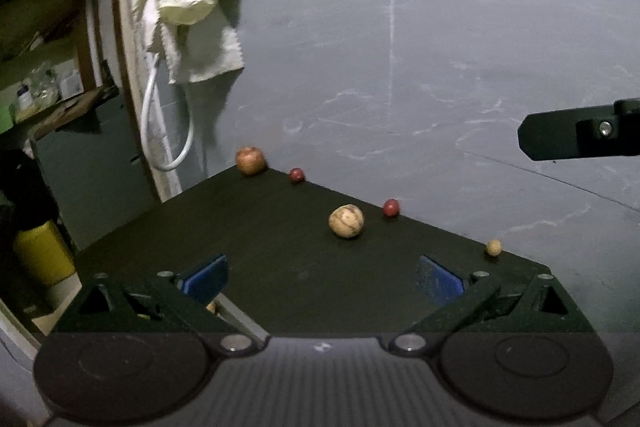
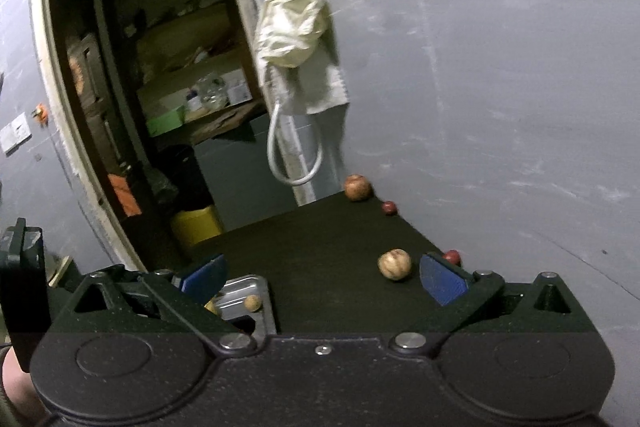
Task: Organize fruits
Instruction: 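Move both open tools away from the tray toward the remaining fruits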
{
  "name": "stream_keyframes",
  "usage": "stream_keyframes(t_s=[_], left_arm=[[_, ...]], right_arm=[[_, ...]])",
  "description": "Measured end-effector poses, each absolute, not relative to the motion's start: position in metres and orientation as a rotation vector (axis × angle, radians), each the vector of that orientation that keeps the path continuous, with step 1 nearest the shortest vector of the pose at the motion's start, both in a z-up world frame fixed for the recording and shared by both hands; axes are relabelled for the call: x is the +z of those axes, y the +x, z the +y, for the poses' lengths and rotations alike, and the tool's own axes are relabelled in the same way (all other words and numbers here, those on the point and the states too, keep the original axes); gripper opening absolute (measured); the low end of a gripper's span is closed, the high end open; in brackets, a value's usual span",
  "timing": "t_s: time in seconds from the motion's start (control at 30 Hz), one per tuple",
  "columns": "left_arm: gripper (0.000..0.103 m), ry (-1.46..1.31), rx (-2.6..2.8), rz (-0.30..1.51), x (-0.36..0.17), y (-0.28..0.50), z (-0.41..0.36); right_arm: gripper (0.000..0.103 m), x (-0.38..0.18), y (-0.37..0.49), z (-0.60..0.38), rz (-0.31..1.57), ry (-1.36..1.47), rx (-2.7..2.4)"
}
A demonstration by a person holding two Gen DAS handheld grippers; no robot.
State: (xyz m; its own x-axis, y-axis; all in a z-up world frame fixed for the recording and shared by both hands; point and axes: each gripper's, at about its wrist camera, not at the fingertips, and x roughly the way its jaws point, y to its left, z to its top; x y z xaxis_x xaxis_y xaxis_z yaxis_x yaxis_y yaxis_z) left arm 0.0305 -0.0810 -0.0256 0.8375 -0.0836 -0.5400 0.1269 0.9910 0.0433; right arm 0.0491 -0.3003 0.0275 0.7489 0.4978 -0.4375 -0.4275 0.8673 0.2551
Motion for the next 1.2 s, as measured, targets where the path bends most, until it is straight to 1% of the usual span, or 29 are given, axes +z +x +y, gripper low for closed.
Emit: stream_keyframes(t_s=[0.27,0.63,0.97,1.2], left_arm=[[0.102,0.138,-0.140,0.615,-0.029,0.043,-0.095],[0.102,0.204,-0.304,0.660,-0.050,0.116,-0.091],[0.102,0.220,-0.439,0.709,-0.097,0.196,-0.079],[0.102,0.227,-0.472,0.709,-0.137,0.254,-0.085]], right_arm=[[0.102,0.011,0.047,-0.331,0.546,0.217,0.435],[0.102,-0.021,0.073,-0.343,0.600,0.307,0.191],[0.102,-0.056,0.108,-0.320,0.644,0.290,-0.023],[0.102,-0.104,0.140,-0.316,0.675,0.268,-0.207]])
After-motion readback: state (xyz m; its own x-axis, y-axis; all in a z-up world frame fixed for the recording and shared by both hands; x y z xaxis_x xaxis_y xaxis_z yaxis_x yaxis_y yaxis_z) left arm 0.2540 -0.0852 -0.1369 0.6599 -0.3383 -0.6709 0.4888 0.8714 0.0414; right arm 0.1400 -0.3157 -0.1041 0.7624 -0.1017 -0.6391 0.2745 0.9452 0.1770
